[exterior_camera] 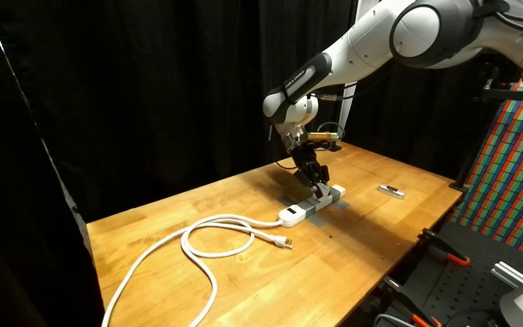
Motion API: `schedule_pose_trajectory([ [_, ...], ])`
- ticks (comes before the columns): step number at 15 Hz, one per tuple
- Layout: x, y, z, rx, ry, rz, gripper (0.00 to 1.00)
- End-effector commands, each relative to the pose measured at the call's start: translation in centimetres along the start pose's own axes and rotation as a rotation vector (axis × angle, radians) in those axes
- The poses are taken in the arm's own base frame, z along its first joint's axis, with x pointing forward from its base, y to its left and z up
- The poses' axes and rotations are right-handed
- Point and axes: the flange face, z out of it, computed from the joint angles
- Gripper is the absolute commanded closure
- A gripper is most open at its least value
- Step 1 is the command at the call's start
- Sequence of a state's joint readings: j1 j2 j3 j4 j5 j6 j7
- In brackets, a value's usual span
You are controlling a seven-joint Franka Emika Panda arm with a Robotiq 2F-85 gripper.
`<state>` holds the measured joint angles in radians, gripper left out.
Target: Plug the charger head into the extension cable
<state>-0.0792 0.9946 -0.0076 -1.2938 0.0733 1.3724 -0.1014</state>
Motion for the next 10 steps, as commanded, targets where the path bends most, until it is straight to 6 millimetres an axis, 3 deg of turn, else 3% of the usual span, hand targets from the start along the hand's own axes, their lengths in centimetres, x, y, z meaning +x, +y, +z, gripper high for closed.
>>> schedule_pose_trajectory([
  [1, 0.4, -0.3, -1.2, -0.025, 0.009, -0.017, 0.87],
  [10, 0.1, -0.4, -2.1, -0.033, -0.052, -0.008, 0.87],
])
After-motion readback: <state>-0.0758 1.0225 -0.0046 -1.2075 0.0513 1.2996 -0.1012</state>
